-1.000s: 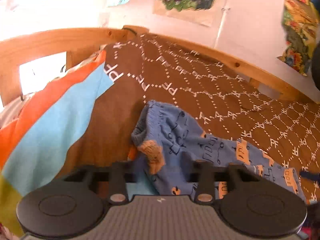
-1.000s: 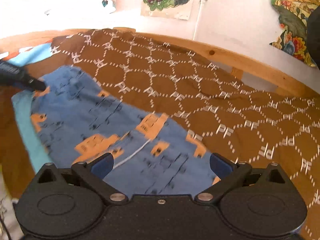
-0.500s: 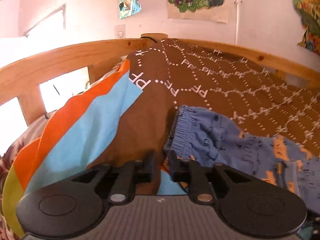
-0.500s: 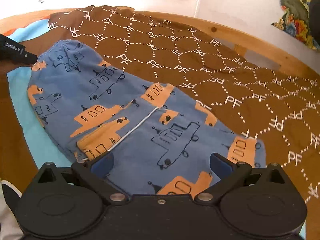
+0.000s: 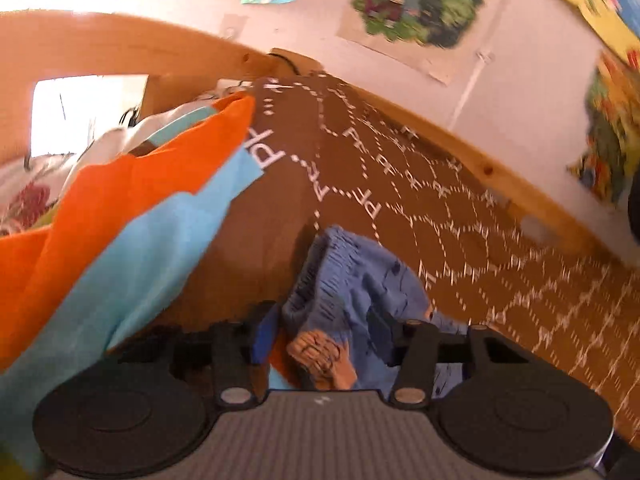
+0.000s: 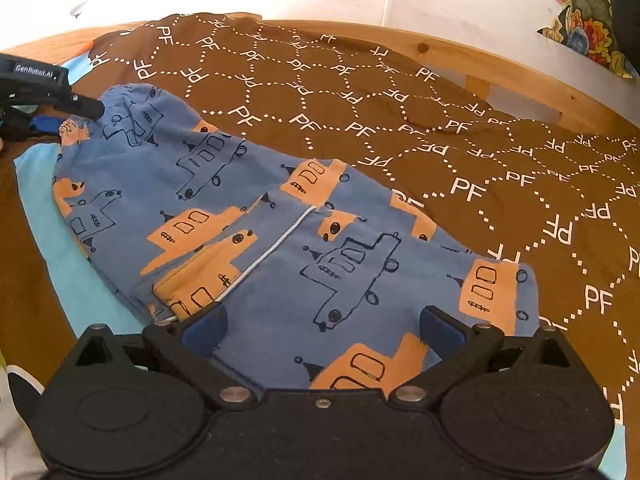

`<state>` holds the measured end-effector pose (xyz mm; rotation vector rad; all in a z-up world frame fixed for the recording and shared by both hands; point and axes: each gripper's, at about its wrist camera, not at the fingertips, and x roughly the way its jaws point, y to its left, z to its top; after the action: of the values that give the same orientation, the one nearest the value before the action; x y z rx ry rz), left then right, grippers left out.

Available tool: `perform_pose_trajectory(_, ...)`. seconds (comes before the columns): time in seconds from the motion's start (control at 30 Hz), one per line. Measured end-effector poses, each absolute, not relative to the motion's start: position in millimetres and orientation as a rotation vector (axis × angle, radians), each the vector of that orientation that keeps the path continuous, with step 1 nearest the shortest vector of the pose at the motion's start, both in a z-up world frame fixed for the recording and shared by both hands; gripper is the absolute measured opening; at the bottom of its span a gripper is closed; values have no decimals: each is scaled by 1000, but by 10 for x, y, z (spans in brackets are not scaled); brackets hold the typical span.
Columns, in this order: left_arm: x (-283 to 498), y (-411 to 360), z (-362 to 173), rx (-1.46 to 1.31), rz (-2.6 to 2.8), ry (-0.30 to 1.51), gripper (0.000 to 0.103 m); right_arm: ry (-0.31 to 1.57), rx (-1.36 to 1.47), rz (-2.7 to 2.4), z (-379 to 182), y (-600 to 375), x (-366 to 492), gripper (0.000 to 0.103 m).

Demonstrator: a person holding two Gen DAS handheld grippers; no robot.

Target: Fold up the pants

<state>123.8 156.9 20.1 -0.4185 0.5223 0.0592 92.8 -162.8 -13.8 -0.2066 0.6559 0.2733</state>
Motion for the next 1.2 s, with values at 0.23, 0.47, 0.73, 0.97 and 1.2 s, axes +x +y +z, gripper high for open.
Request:
perform_pose_trajectory(0.23,1268,1520,225,-377,96,576,24,657,-200,272,-146,-1633,932,102)
perform_pose_trajectory(0.47,1188,1314,491,-364,54,521,18,613,-221,270,-39,-1658,881,102)
perform_pose_trajectory(0.73,1175,674,948,-276,-134,478,16,555,-308,310,347,-2033,766,102)
perform_pose_trajectory(0.97,1279,-309,1098,-104,-356,506,16,532,-432,203,505,-2537,549,102)
perform_pose_trajectory(1.2,1269,-1367,856,50,-515,576,16,545,-344,67,467,-3183,532,101)
